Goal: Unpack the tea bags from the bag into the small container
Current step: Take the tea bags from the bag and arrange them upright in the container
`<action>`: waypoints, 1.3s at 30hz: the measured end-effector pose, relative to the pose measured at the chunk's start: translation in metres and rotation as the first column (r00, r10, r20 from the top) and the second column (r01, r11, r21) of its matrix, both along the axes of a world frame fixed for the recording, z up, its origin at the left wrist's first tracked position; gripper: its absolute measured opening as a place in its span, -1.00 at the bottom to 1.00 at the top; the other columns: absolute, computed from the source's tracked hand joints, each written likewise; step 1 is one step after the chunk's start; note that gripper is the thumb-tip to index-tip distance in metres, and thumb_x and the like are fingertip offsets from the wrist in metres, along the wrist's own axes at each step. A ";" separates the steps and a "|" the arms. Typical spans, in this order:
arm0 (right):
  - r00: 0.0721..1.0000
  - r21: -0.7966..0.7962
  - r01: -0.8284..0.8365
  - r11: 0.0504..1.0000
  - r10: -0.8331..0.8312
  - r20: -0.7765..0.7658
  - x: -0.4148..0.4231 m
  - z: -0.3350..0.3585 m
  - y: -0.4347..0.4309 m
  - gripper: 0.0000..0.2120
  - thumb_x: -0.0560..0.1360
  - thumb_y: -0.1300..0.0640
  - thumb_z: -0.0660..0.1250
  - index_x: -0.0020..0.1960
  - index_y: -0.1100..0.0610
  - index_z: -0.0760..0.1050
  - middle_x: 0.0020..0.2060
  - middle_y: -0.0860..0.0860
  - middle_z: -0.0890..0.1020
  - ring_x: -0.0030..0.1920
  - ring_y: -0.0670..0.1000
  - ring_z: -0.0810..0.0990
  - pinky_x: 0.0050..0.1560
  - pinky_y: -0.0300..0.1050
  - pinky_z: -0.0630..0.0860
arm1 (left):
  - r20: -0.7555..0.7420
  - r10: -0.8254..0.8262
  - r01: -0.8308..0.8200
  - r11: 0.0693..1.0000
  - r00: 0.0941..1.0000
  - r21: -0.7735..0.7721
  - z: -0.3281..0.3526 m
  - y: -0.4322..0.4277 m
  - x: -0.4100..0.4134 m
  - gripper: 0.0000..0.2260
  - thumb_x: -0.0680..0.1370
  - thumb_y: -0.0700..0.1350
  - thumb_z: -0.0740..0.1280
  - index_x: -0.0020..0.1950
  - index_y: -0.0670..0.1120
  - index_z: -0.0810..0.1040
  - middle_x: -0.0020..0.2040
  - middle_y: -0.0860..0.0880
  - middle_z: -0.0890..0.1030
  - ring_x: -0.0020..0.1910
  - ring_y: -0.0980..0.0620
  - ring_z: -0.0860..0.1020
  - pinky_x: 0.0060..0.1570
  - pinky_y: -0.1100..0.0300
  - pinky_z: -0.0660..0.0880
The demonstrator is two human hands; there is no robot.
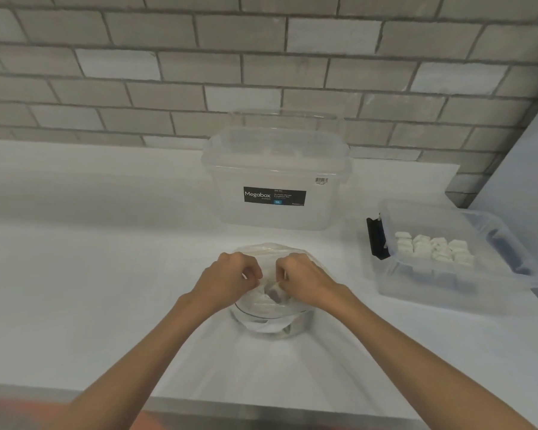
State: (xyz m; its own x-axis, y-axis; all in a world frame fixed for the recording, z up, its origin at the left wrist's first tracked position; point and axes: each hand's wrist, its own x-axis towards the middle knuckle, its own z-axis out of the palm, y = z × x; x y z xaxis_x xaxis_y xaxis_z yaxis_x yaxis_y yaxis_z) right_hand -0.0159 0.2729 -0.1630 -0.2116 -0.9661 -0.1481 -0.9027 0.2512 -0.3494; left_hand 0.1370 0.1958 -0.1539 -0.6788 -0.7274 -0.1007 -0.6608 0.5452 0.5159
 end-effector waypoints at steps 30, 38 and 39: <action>0.742 -0.192 0.403 0.895 -0.197 0.640 0.006 0.015 0.020 -0.85 0.50 0.37 0.27 0.00 0.20 0.54 -0.10 0.18 0.66 -0.20 0.09 0.69 -0.24 -0.17 0.59 | -0.541 -0.039 -0.027 0.993 0.840 -0.113 0.043 -0.002 0.006 -0.95 0.50 -0.01 0.42 -0.13 0.11 0.68 -0.13 0.18 0.64 -0.17 0.23 0.58 -0.09 0.18 0.52; 0.959 0.050 -0.236 0.970 0.241 -0.146 0.016 -0.006 0.010 -0.88 0.45 0.31 0.25 -0.13 0.22 0.56 -0.23 0.06 0.52 -0.21 0.09 0.49 -0.28 -0.12 0.36 | -0.461 -0.075 -0.037 0.973 0.884 -0.229 0.037 -0.008 0.016 -0.89 0.53 0.00 0.39 -0.04 0.06 0.71 -0.06 0.13 0.64 -0.17 0.20 0.54 -0.13 0.20 0.47; 0.947 0.077 -0.249 0.965 0.259 -0.189 0.017 -0.006 0.009 -0.91 0.45 0.29 0.23 -0.16 0.23 0.52 -0.23 0.06 0.47 -0.21 0.12 0.46 -0.28 -0.11 0.32 | -0.466 -0.075 -0.034 0.975 0.881 -0.221 0.036 -0.007 0.016 -0.89 0.53 -0.01 0.39 -0.04 0.05 0.71 -0.07 0.11 0.65 -0.17 0.20 0.54 -0.13 0.21 0.48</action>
State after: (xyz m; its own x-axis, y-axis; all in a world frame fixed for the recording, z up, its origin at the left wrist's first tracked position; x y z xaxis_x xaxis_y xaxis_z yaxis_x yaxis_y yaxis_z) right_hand 0.0015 0.2816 -0.1688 0.0099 -0.9837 -0.1797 -0.9882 0.0178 -0.1518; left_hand 0.1534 0.1884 -0.1179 -0.6213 -0.6792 0.3907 -0.3577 0.6895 0.6298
